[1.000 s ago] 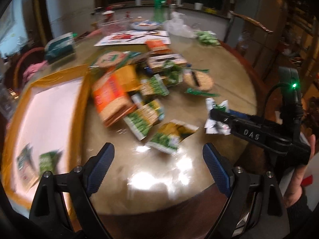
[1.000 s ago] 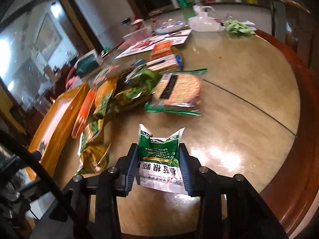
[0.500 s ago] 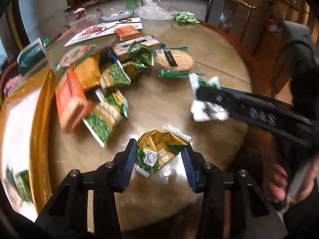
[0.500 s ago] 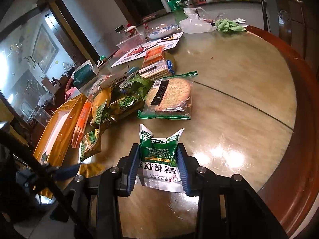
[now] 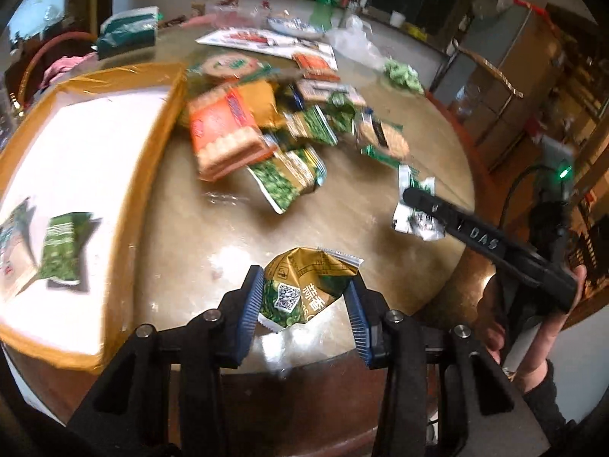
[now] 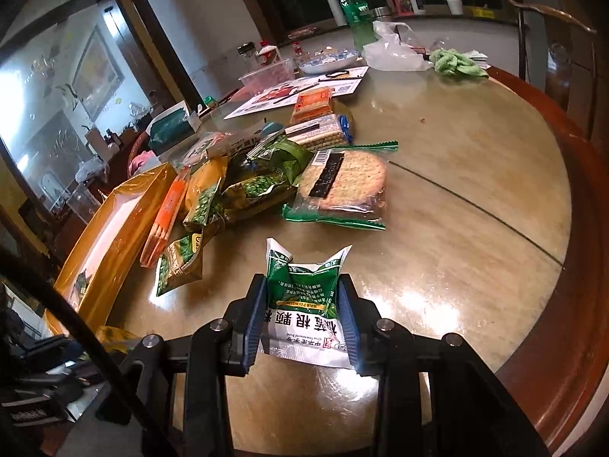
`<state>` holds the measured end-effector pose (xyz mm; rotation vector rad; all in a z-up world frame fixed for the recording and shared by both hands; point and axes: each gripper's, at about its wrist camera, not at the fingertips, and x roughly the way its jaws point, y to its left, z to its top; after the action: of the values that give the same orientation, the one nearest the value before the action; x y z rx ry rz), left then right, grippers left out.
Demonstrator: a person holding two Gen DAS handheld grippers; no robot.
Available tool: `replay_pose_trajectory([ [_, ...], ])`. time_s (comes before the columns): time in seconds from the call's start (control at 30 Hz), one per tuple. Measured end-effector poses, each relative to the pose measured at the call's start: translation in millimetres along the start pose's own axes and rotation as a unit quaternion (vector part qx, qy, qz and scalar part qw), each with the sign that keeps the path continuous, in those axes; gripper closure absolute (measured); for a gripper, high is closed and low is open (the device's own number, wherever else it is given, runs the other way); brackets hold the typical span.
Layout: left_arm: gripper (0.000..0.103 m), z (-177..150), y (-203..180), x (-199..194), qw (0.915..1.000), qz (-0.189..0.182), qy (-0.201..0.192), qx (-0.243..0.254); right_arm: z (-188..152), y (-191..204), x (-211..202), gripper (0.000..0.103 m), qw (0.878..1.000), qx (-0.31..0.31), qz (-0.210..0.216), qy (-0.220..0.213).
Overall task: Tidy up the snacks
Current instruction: 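Carry both bags into the tray and release them beside the others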
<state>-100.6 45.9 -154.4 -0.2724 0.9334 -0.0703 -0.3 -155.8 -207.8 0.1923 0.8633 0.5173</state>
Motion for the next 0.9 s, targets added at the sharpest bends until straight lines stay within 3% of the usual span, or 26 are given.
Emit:
replay_pose_trajectory([
  [0.07, 0.059, 0, 10, -17, 0.9998, 0.002, -0.016, -0.013, 0, 1, -2, 0.067, 0.999, 0.028, 0.036, 0.012],
  [0.13, 0.059, 1, 24, -35, 0.9988, 0.015, -0.037, -0.028, -1, 10, -5, 0.067, 0.993, 0.050, 0.105, 0.026],
  [0.17, 0.059, 2, 35, -52, 0.9968, 0.022, -0.064, -0.042, 0, 21, -9, 0.067, 0.991, 0.047, 0.122, 0.026],
  [0.3, 0.059, 9, 67, -91, 0.9872, 0.066, -0.124, -0.077, 8, 84, -19, 0.067, 0.989, -0.021, 0.148, 0.020],
  [0.43, 0.059, 17, 104, -99, 0.9809, 0.097, -0.132, -0.106, 13, 139, -3, 0.067, 0.977, -0.055, 0.202, 0.040],
  [0.63, 0.059, 16, 142, -90, 0.9766, 0.098, -0.119, -0.150, 7, 198, 42, 0.067, 0.969, -0.099, 0.213, 0.072],
  [0.9, 0.058, 39, 182, -67, 0.9746, 0.095, -0.098, -0.178, 18, 239, 70, 0.066, 0.971, -0.137, 0.184, 0.064],
])
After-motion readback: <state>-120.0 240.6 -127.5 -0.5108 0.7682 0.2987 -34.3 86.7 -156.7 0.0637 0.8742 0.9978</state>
